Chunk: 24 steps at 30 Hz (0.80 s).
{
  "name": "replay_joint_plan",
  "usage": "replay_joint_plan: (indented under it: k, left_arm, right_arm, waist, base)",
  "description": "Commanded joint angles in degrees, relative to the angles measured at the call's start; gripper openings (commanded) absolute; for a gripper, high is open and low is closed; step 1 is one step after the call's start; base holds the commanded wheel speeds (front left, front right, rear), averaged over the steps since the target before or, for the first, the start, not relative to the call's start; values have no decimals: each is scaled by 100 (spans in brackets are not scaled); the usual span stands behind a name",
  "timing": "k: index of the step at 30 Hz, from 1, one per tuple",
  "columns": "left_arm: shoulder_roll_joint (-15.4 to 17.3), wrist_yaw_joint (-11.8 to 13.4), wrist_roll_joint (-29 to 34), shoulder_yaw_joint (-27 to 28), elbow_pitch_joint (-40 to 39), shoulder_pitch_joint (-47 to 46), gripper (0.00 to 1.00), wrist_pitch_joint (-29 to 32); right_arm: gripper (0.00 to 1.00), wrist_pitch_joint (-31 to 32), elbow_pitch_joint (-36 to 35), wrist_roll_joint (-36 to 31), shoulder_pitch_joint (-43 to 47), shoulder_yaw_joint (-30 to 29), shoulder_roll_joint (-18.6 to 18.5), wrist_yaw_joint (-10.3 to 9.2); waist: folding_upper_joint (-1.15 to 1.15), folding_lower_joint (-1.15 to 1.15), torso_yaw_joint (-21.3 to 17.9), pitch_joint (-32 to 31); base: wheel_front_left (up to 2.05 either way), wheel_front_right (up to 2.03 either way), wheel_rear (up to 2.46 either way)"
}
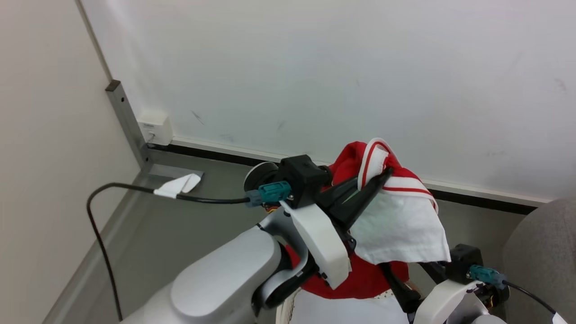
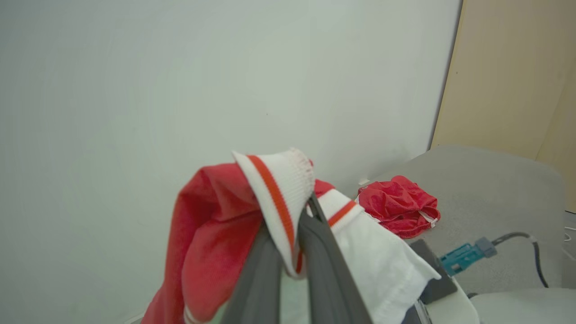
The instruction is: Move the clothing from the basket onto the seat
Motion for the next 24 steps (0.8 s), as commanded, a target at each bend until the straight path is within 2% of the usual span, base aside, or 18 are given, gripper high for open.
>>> replay_joint_plan:
  k: [1,8,13,17,18,19,20,21,22,23,24]
  left_arm:
    - [-19,-6,-52,-6,-6,-39,0,-4]
    - [-69,-44,-21,-161,-102,-56,0,119]
    - [-110,-64,-45,-242,-115,-40,0,173]
    - [-127,-62,-67,-276,-109,-29,0,178]
    - [-126,-58,-72,-281,-106,-19,0,178]
    - [-119,-53,-78,-287,-104,-9,0,178]
    - [-111,-47,-84,-289,-104,-2,0,182]
    - [-104,-44,-87,-293,-103,3,0,182]
    - [-100,-43,-91,-296,-103,6,0,184]
    - [-93,-36,-97,-292,-106,6,0,184]
    - [-84,-32,-104,-285,-108,4,0,183]
  right_arm:
    - [100,-55,65,80,-69,36,-57,-13]
    - [100,-309,578,678,-463,951,-176,-13]
    - [100,-647,850,1141,-849,1670,-111,-13]
    - [100,-1057,1245,1405,-1141,1953,15,-13]
    - [69,-1135,1343,1503,-1198,1988,57,-13]
    - [60,-1187,1428,1582,-1242,2045,93,-13]
    - [60,-1232,1512,1636,-1296,2107,116,-13]
    - [49,-1274,1573,1688,-1341,2158,143,-13]
    - [14,-1310,1624,1749,-1393,2235,169,-13]
    - [0,-1340,1660,1816,-1439,2315,185,-13]
    - [0,-1366,1679,1890,-1468,2390,194,-13]
  waist:
    - [0,0,72,-18]
    - [0,0,355,-30]
    - [0,0,485,-41]
    - [0,0,559,-54]
    - [0,0,572,-58]
    - [0,0,582,-59]
    - [0,0,588,-57]
    - [0,0,592,-56]
    - [0,0,595,-55]
    - [0,0,595,-50]
    - [0,0,593,-43]
  base:
    - [0,0,0]
    - [0,0,0]
    - [0,0,0]
    - [0,0,0]
    - [0,0,0]
    - [0,0,0]
    - [0,0,0]
    - [0,0,0]
    - [0,0,0]
    - [0,0,0]
    - [0,0,0]
